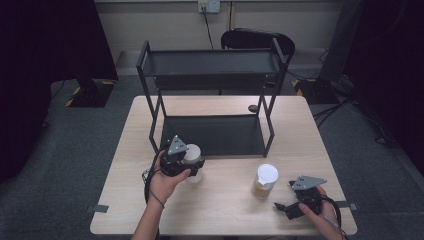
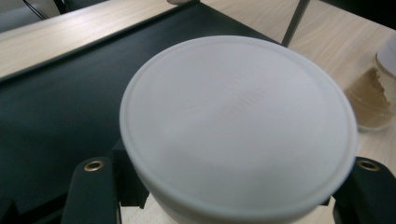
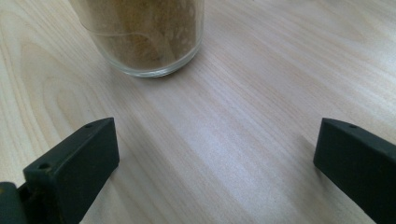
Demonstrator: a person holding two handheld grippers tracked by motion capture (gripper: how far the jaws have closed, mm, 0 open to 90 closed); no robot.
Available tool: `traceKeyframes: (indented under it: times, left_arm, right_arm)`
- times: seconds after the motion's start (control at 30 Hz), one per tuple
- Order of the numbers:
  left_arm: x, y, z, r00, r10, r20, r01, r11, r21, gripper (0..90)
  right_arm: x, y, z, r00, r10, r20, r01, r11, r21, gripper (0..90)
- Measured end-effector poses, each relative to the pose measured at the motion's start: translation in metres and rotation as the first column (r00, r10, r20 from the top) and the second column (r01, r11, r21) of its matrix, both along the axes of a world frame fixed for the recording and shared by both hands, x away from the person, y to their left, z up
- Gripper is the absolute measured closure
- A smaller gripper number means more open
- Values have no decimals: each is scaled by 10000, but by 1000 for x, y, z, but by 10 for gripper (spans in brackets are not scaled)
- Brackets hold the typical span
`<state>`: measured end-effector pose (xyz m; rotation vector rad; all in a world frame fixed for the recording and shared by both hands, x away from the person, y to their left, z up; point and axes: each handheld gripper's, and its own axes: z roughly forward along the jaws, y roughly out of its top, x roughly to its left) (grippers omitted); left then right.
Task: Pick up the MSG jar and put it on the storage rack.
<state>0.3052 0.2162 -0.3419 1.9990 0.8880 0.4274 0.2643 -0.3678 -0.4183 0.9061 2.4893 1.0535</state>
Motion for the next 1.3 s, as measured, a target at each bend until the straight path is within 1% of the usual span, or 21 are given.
traceKeyframes:
  times: [0.1, 0.27, 0.5, 0.6, 0.77, 0.93, 1.1, 1.3]
  left_arm:
    - [4, -3, 1, 9999, 125, -30, -125, 9998, -177, 346]
    - [13, -9, 5, 9998, 156, -85, -157, 9997, -166, 346]
    - [21, -18, 14, 9995, 300, 9, -300, 9994, -195, 346]
    - [27, -23, 17, 9987, 509, 6, -508, 9979, -391, 346]
    - [36, -33, 24, 9982, 601, -19, -602, 9979, -242, 347]
    - [44, -38, 28, 9970, 766, -97, -769, 9964, -360, 346]
    - [51, -41, 37, 9960, 882, -111, -885, 9952, -416, 346]
    - [58, -43, 52, 9956, 938, 1, -937, 9950, -339, 346]
  right_arm:
    - [0, 0, 0, 10000, 0, 0, 0, 10000, 0, 0]
    - [0, 0, 0, 10000, 0, -1, 0, 10000, 1, 0]
    - [0, 0, 0, 10000, -1, 0, 1, 10000, 1, 0]
    - [0, 0, 0, 10000, -1, 0, 1, 10000, 1, 0]
    - [0, 0, 0, 10000, 1, 1, -1, 10000, 0, 0]
    - [0, 0, 0, 10000, -1, 0, 1, 10000, 0, 0]
    - [0, 0, 0, 10000, 0, -1, 0, 10000, 2, 0]
    - [0, 0, 0, 10000, -1, 0, 1, 10000, 2, 0]
